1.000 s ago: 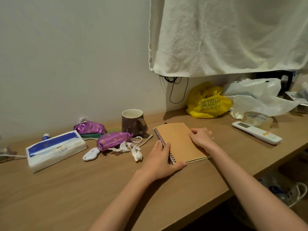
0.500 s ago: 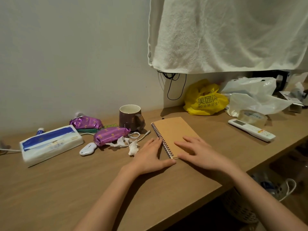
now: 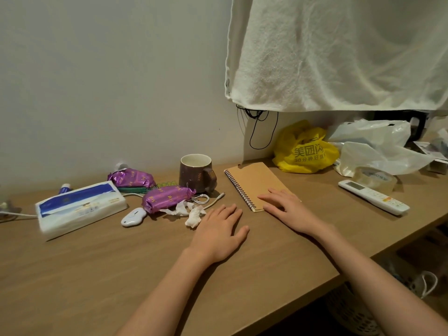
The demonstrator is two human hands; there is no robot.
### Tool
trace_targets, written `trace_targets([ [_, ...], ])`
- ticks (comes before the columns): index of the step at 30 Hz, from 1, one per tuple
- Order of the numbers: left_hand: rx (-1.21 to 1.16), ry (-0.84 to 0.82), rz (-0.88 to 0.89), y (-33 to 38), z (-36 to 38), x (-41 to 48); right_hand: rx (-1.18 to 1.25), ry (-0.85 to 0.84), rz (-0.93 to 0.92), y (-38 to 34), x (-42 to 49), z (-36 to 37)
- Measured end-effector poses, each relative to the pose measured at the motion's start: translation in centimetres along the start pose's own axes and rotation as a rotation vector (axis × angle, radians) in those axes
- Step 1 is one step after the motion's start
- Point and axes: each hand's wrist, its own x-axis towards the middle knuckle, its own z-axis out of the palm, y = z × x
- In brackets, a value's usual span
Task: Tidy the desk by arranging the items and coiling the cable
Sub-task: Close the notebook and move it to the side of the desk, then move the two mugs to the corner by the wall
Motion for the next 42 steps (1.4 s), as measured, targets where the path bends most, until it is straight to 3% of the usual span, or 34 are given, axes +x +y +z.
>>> trace_targets([
  [16, -0.007, 0.066, -0.004, 0.4, -0.4, -0.1, -0.041, 0.122, -0.007, -0.4, 4.3, 0.6],
  [24, -0.047, 0.221, 0.015, 1.6, -3.6, -2.7, 0.114, 0.398, -0.094, -3.0, 1.0, 0.9],
  [30, 0.017, 0.395, -0.074, -1.2, -7.3, -7.3, 0.257, 0.464, -0.126, -8.9, 0.7, 0.8],
  [42, 0.151, 0.289, -0.252, -9.6, -6.6, -15.0, 0.770, 0.209, 0.243, -16.0, 7.2, 3.0],
])
